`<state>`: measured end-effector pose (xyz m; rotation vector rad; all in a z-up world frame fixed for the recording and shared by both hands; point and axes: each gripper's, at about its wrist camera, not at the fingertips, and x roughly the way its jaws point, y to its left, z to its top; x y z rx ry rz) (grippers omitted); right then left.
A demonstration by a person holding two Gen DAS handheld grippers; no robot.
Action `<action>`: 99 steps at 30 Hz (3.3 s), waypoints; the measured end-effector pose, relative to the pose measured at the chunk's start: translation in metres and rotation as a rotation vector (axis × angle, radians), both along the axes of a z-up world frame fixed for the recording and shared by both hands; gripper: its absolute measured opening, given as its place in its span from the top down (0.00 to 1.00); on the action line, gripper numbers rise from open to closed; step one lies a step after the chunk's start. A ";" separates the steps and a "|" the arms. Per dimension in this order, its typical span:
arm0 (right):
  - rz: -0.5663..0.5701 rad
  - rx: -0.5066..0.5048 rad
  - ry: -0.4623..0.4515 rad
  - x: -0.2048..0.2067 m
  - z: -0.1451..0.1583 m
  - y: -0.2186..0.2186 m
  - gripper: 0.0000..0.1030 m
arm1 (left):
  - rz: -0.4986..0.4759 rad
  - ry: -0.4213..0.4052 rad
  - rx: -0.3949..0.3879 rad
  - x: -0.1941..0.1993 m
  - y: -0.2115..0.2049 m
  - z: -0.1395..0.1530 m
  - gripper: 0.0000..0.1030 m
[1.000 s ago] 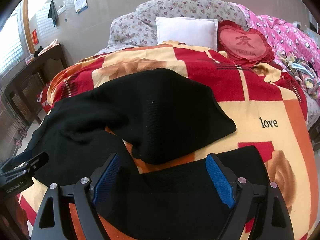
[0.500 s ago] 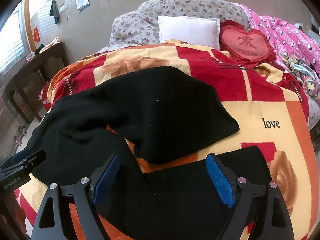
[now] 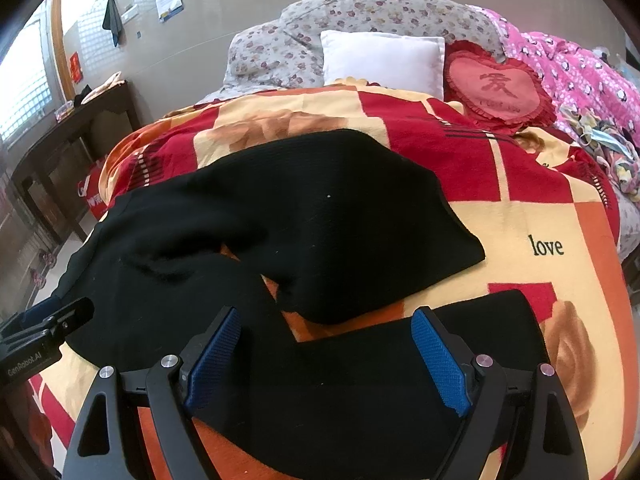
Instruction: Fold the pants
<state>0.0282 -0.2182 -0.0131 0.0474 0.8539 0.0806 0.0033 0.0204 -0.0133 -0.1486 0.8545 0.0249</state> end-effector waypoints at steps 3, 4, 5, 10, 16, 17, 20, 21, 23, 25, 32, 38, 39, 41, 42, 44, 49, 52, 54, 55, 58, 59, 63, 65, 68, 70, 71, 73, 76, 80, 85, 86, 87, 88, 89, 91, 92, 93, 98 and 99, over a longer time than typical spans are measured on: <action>0.003 0.000 0.000 0.000 0.000 0.001 0.16 | 0.000 -0.002 0.000 0.000 0.000 0.000 0.20; 0.003 -0.001 0.000 0.000 0.000 0.002 0.16 | 0.000 0.000 0.000 0.000 0.000 0.000 0.20; 0.002 0.000 -0.001 0.000 0.000 0.002 0.16 | 0.000 0.001 0.000 0.000 0.000 0.000 0.20; 0.003 0.009 0.002 0.000 -0.001 0.000 0.16 | 0.007 -0.014 -0.019 -0.004 0.008 -0.001 0.20; 0.001 0.019 0.003 -0.001 -0.002 -0.006 0.16 | 0.050 0.007 -0.071 -0.025 0.045 -0.002 0.20; -0.001 0.022 0.004 -0.002 -0.002 -0.009 0.17 | 0.069 0.009 -0.080 -0.029 0.055 -0.002 0.20; -0.010 0.034 0.008 -0.001 -0.004 -0.015 0.16 | 0.137 0.028 -0.125 -0.038 0.086 -0.002 0.20; -0.014 0.039 0.010 -0.001 -0.004 -0.016 0.16 | 0.163 0.029 -0.147 -0.041 0.098 -0.003 0.20; -0.017 0.050 0.015 0.001 -0.006 -0.019 0.16 | 0.201 0.047 -0.160 -0.043 0.110 -0.007 0.20; -0.019 0.050 0.020 0.001 -0.008 -0.019 0.17 | 0.231 0.077 -0.168 -0.043 0.120 -0.013 0.20; -0.014 0.040 0.023 0.001 -0.008 -0.022 0.17 | 0.270 0.153 -0.268 -0.033 0.132 -0.037 0.20; -0.061 0.002 0.006 -0.011 -0.003 -0.048 0.17 | 0.232 0.148 -0.280 -0.015 0.120 -0.037 0.20; -0.075 -0.007 0.005 -0.014 -0.002 -0.054 0.17 | 0.221 0.147 -0.272 -0.012 0.116 -0.036 0.20; -0.123 -0.028 0.008 -0.021 -0.002 -0.074 0.16 | 0.207 0.147 -0.254 -0.008 0.109 -0.036 0.20; -0.144 -0.036 0.010 -0.023 -0.003 -0.082 0.16 | 0.203 0.146 -0.235 -0.006 0.105 -0.036 0.20; -0.198 -0.053 0.022 -0.029 -0.007 -0.103 0.16 | 0.198 0.143 -0.214 -0.003 0.101 -0.037 0.20; -0.278 0.007 0.074 -0.030 -0.025 -0.143 0.16 | 0.199 0.141 -0.201 0.002 0.099 -0.037 0.20; -0.300 0.046 0.069 -0.028 -0.030 -0.153 0.16 | 0.186 0.140 -0.221 0.005 0.099 -0.036 0.22; -0.287 0.055 0.072 -0.023 -0.036 -0.154 0.20 | 0.173 0.138 -0.250 0.006 0.100 -0.036 0.37; -0.264 0.082 0.082 -0.020 -0.042 -0.154 0.39 | 0.170 0.141 -0.256 0.006 0.100 -0.035 0.50; -0.242 0.144 0.030 -0.022 -0.045 -0.153 0.80 | 0.162 0.150 -0.268 0.007 0.100 -0.035 0.79; -0.228 0.179 0.033 -0.022 -0.046 -0.153 0.82 | 0.145 0.156 -0.290 0.008 0.100 -0.036 0.86; -0.180 0.175 -0.015 -0.033 -0.029 -0.143 0.92 | 0.109 0.129 -0.290 0.000 0.099 -0.021 0.89; -0.175 0.163 -0.052 -0.042 -0.013 -0.144 0.93 | 0.089 0.113 -0.300 -0.003 0.101 -0.013 0.89; -0.180 0.143 -0.098 -0.056 0.008 -0.149 0.98 | 0.068 0.099 -0.302 -0.013 0.107 -0.001 0.90; -0.199 0.118 -0.113 -0.063 0.015 -0.154 0.98 | 0.058 0.098 -0.307 -0.019 0.112 0.003 0.90; -0.215 0.104 -0.113 -0.065 0.016 -0.158 0.98 | 0.051 0.107 -0.303 -0.020 0.114 0.003 0.90; -0.232 0.100 -0.086 -0.064 0.009 -0.165 0.98 | 0.057 0.130 -0.287 -0.021 0.117 -0.004 0.90; -0.237 0.153 -0.057 -0.060 -0.006 -0.169 0.98 | 0.086 0.179 -0.272 -0.019 0.119 -0.023 0.90; -0.201 0.165 0.037 -0.046 -0.028 -0.160 0.77 | 0.099 0.188 -0.267 -0.019 0.121 -0.033 0.90; -0.190 0.146 0.061 -0.032 -0.045 -0.152 0.54 | 0.096 0.181 -0.264 -0.024 0.121 -0.030 0.89; -0.180 0.135 0.036 -0.031 -0.045 -0.149 0.55 | 0.097 0.184 -0.264 -0.022 0.121 -0.031 0.90; -0.172 0.139 0.029 -0.030 -0.045 -0.148 0.58 | 0.100 0.187 -0.266 -0.022 0.121 -0.032 0.89; -0.158 0.143 0.022 -0.029 -0.046 -0.145 0.70 | 0.102 0.190 -0.266 -0.022 0.121 -0.032 0.89; -0.152 0.126 0.013 -0.029 -0.047 -0.142 0.87 | 0.104 0.191 -0.264 -0.022 0.121 -0.032 0.89; -0.129 0.108 -0.004 -0.031 -0.044 -0.138 0.91 | 0.107 0.183 -0.240 -0.024 0.117 -0.029 0.90; -0.126 0.103 -0.010 -0.033 -0.041 -0.138 0.92 | 0.105 0.177 -0.224 -0.025 0.114 -0.026 0.90; -0.129 0.085 -0.021 -0.038 -0.036 -0.140 0.92 | 0.103 0.172 -0.214 -0.025 0.113 -0.024 0.90; -0.197 0.042 -0.001 -0.050 -0.032 -0.161 0.92 | 0.104 0.183 -0.195 -0.025 0.110 -0.030 0.86; -0.199 0.047 0.017 -0.048 -0.037 -0.161 0.92 | 0.114 0.195 -0.205 -0.025 0.112 -0.035 0.85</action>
